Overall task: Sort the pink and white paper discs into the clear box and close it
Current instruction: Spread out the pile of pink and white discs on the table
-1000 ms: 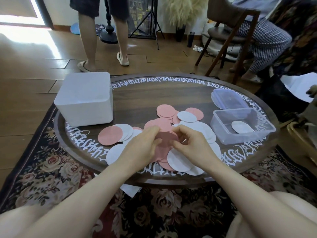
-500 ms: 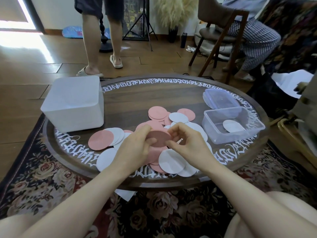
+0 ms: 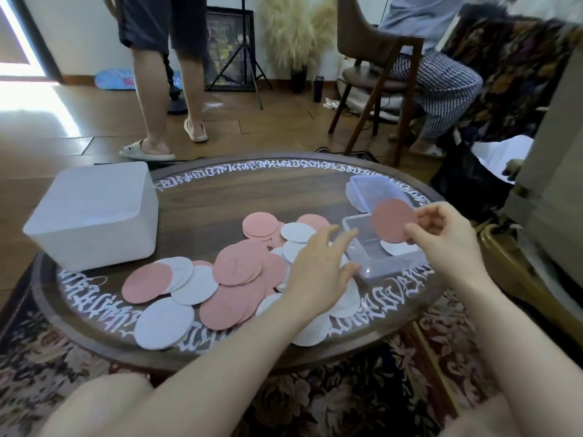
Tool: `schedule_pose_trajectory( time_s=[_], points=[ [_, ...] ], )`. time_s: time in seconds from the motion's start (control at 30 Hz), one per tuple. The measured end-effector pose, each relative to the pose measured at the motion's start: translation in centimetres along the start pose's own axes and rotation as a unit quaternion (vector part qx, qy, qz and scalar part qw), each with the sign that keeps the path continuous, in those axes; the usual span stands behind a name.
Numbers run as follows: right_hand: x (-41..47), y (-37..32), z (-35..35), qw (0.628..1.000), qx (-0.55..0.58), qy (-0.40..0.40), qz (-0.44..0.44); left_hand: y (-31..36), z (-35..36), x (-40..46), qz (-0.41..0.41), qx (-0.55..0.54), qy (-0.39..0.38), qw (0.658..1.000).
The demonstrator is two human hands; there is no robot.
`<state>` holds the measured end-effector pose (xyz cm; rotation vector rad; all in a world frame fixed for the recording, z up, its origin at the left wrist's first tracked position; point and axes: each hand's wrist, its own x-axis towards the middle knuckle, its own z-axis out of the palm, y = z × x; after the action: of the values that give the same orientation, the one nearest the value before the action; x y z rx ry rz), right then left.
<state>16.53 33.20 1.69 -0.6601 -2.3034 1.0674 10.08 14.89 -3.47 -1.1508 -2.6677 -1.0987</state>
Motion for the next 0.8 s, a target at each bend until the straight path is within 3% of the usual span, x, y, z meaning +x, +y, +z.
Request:
schedule_pose_trajectory(
  time_s=[0.13,0.3,0.47,0.8],
  points=[
    [0.7,2.0,-0.8,0.989,-0.144,-0.019,0.026,0.9,2.3,1.2,0.027,0.009,0.001,1.000],
    [1.0,1.8,-2.2,0.991,-0.122,-0.046,0.040,1.8,2.4,1.9,0.038,-0.024,0.011,0.999],
    [1.1,1.8,-2.8,0.988,-0.036,-0.119,0.087,0.4,1.2,1.9,0.040,-0.060,-0.044,0.996],
    [3.3,1.4,0.6,0.956,-0.158,-0.236,0.072,-0.1,-0.1,2.1,0.030,-0.080,-0.031,0.996]
  ],
)
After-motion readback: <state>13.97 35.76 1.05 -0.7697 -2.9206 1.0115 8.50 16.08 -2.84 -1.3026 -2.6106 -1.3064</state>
